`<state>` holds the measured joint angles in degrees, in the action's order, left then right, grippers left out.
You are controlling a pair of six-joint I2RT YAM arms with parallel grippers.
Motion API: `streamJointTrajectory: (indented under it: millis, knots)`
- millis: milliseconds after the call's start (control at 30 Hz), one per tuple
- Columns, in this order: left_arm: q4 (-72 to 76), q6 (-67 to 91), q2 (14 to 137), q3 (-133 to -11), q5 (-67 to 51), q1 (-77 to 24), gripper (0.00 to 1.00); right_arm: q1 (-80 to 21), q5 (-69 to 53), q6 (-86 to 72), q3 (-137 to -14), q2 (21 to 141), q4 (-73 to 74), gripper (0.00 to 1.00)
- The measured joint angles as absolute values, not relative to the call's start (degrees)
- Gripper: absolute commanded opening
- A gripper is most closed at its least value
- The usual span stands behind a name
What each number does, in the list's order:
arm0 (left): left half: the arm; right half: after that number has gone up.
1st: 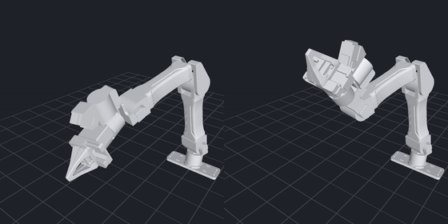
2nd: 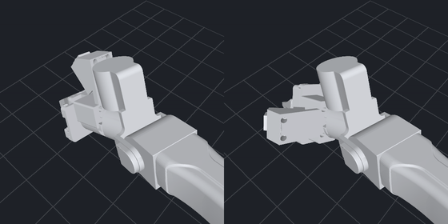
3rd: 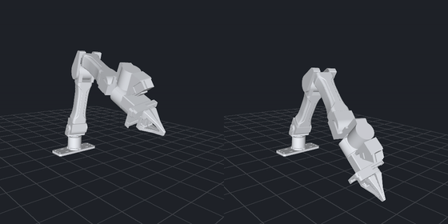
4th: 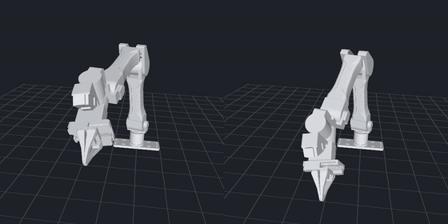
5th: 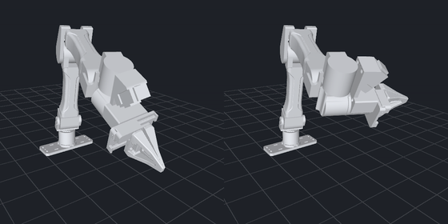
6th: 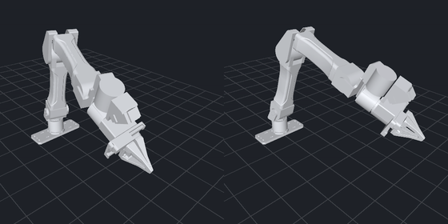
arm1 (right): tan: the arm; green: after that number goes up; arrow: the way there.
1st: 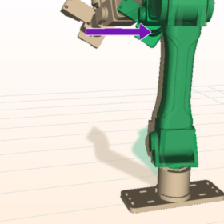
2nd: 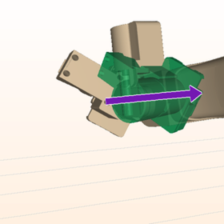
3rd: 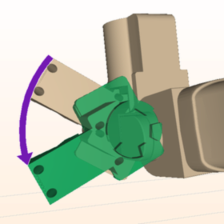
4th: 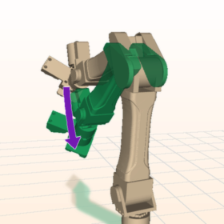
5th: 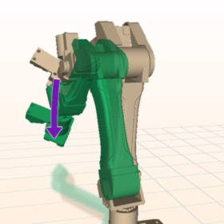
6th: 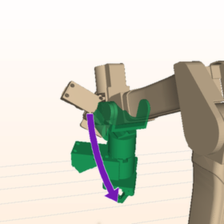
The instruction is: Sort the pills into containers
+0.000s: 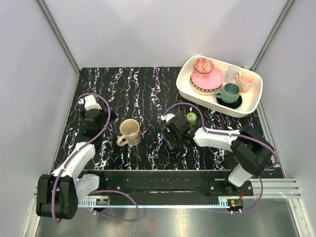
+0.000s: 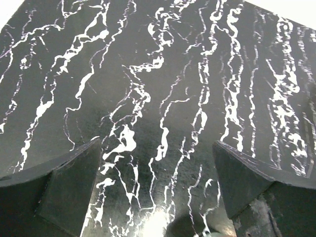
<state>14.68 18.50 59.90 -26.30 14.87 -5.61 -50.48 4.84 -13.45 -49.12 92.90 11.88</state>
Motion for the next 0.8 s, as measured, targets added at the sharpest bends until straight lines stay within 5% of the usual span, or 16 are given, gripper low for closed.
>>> streamJointTrajectory:
  millis: [400,800]
  knots:
    - [1.1,31.0,47.7,-35.3,9.1,-18.3,0.94,-50.9,4.8,-14.1,-49.3,68.4,17.6,0.38]
    - [-4.1,37.5,59.1,-45.8,-5.5,-34.9,0.96,-53.3,3.5,-15.3,-50.2,58.2,22.9,0.37]
